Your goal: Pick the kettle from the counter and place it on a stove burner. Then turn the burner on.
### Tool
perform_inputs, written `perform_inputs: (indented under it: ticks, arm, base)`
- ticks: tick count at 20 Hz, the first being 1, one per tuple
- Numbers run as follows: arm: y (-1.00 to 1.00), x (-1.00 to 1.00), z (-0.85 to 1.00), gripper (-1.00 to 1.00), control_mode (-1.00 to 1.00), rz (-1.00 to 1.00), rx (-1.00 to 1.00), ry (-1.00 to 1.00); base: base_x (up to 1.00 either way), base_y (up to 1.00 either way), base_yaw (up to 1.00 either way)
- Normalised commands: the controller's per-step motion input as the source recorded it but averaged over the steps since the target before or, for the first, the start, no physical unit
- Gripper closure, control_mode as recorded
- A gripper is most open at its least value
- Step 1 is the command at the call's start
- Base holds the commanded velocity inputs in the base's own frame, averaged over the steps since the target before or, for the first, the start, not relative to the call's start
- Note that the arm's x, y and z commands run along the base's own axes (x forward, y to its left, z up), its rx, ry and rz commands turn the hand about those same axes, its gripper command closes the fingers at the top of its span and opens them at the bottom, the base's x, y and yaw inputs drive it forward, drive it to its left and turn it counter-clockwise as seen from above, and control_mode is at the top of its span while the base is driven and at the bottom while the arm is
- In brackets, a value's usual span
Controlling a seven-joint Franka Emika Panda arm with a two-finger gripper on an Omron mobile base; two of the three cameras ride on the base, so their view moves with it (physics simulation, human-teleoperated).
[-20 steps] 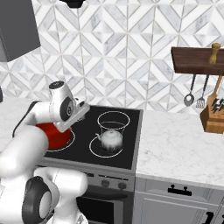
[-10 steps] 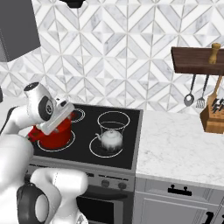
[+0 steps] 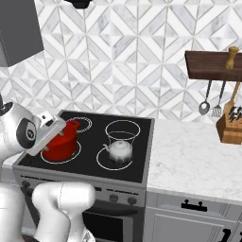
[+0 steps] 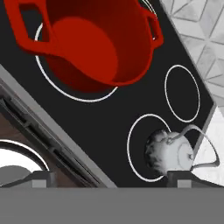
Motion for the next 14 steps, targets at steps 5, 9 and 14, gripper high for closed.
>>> perform_inputs:
  ticks: [5,9,14]
  arm:
    - [0.04,-1.00,-0.31,-1.00,-1.00,-0.31,0.28,-0.38]
    - [0.16,-0.98,-0.23,-1.00,-1.00,-0.32,0.32,-0.37]
    - [0.12,-0.96,-0.15,-1.00,-1.00,-0.26,0.32,-0.32]
  base:
    - [0.00,0.00,0.00]
    - [0.00,0.00,0.00]
    - [0.00,0.00,0.00]
